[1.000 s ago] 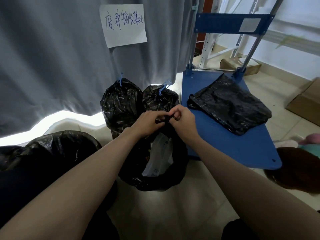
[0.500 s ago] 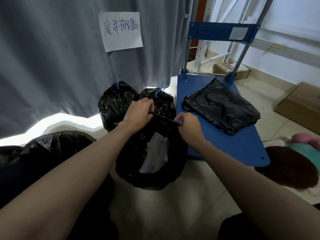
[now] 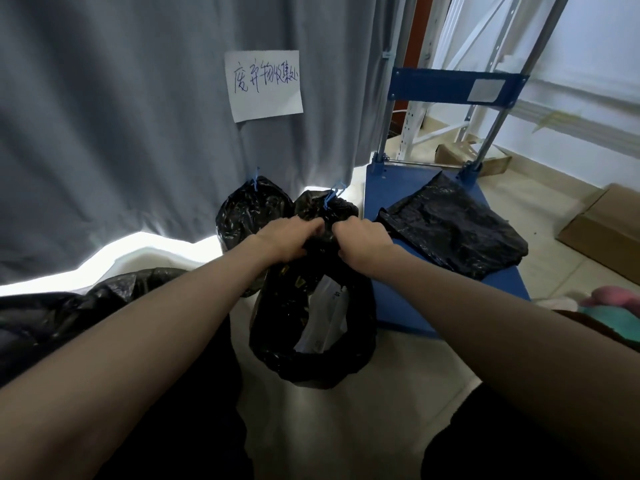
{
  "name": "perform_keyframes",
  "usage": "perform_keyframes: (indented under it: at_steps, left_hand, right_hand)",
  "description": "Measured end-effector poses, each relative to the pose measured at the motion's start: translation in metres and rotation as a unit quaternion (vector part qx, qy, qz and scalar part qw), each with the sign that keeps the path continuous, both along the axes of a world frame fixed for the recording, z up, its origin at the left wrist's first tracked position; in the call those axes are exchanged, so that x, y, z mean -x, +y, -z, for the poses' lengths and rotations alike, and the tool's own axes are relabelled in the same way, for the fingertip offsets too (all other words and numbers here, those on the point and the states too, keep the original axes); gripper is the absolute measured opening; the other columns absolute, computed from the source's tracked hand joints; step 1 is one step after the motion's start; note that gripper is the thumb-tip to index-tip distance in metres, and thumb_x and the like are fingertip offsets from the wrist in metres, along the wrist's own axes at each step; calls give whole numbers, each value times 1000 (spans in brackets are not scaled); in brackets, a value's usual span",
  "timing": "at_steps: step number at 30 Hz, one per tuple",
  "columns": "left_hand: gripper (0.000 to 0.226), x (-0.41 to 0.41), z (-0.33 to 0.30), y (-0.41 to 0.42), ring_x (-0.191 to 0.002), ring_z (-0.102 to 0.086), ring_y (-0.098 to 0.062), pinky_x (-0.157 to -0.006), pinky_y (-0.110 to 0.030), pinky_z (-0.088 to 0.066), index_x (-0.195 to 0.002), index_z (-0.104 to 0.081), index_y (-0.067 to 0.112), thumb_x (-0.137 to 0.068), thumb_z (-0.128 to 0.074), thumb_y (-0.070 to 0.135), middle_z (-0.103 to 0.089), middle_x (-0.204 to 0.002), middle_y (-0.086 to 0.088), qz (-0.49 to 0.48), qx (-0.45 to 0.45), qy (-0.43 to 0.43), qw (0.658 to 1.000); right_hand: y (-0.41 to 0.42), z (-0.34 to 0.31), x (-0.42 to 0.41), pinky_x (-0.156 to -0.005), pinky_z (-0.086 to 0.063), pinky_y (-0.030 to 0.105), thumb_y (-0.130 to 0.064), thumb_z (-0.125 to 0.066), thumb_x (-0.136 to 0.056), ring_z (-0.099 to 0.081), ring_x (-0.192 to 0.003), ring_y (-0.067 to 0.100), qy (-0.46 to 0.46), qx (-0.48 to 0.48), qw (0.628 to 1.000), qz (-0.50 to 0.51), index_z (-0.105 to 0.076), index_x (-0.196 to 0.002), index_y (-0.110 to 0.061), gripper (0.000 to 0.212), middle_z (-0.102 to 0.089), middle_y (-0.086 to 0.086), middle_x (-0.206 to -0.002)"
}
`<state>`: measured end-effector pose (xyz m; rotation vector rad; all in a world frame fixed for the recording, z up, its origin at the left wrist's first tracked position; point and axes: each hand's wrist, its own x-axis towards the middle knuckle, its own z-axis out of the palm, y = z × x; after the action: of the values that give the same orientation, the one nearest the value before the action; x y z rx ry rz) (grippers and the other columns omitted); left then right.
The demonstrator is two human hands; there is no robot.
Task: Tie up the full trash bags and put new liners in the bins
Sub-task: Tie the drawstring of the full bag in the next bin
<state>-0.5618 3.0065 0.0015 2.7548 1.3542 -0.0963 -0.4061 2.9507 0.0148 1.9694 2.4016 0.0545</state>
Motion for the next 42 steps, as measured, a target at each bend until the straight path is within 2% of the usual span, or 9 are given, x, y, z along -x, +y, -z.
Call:
perform_keyframes:
  at_steps: [4,8,16,21,27,31,34,37,42]
  left_hand:
    - [20,8,12,-1,-100,-62,-31,-78,-37,-47,-109,-60,19,-89,-55,15,-63,-110,-9,-2,1,48,999]
    - [18,24,17,-1,-99,-63,-29,-76,-35,-44,-105,-60,17,-90,-52,12,-64,-108,-8,4,-50,63,997]
    - [45,45,40,-10,-102,-60,-28,-80,-38,-47,-127,-41,14,-85,-57,10,-58,-114,-7,-93,-184,42,978]
    - [37,51,43,-24,-102,-54,-33,-67,-41,-44,-121,-37,11,-87,-51,9,-48,-115,-12,-178,-67,-99,977]
    - [48,59,45,-31,-93,-61,-37,-70,-41,-48,-135,-36,7,-90,-52,9,-63,-107,-20,-225,23,-101,969]
    - [17,58,40,-33,-93,-63,-34,-79,-42,-52,-100,-60,7,-87,-64,16,-65,-101,-16,-241,76,-102,962]
    - [18,54,35,-37,-86,-63,-34,-73,-39,-52,-73,-54,10,-82,-69,16,-64,-89,-14,-246,84,-84,962]
    - [15,52,28,-42,-89,-62,-36,-70,-39,-50,-79,-52,11,-83,-66,14,-62,-95,-15,-250,61,-57,965]
    - [17,54,19,-47,-94,-61,-38,-65,-36,-41,-104,-54,9,-86,-52,10,-61,-102,-17,-225,-24,-14,974]
  right_hand:
    - [0,3,-2,-68,-38,38,-6,-54,-89,-59,-103,35,-61,42,997,-9,-56,-109,-7,20,-57,12,-110]
    - [-1,14,-5,-68,-38,38,-4,-54,-90,-60,-102,34,-63,52,997,13,-54,-109,-7,19,-57,12,-108]
    - [-10,39,-21,-56,-30,34,-9,-54,-90,-62,-86,29,-38,-26,998,48,-44,-110,-12,23,-60,6,-93]
    - [-18,44,-26,-58,-32,35,-28,-54,-91,-47,-72,28,70,-10,992,103,-31,-95,-16,26,-41,1,-74]
    - [-33,42,-28,-62,-36,38,-18,-58,-89,-47,-76,30,97,26,989,112,-30,-95,-14,29,-37,3,-74]
    - [-40,40,-24,-67,-39,38,-16,-61,-88,-56,-93,36,108,76,984,118,-36,-97,-10,28,-48,10,-90]
    - [-43,35,-22,-70,-39,36,-29,-65,-88,-54,-96,33,155,125,968,150,-45,-108,-4,38,-48,14,-103]
    - [-51,35,-22,-72,-42,36,-31,-70,-84,-54,-97,32,188,161,953,174,-44,-112,-3,47,-43,11,-99]
    - [-76,49,-27,-68,-41,37,-18,-65,-85,-50,-88,30,275,132,932,197,-38,-96,-9,31,-47,15,-98]
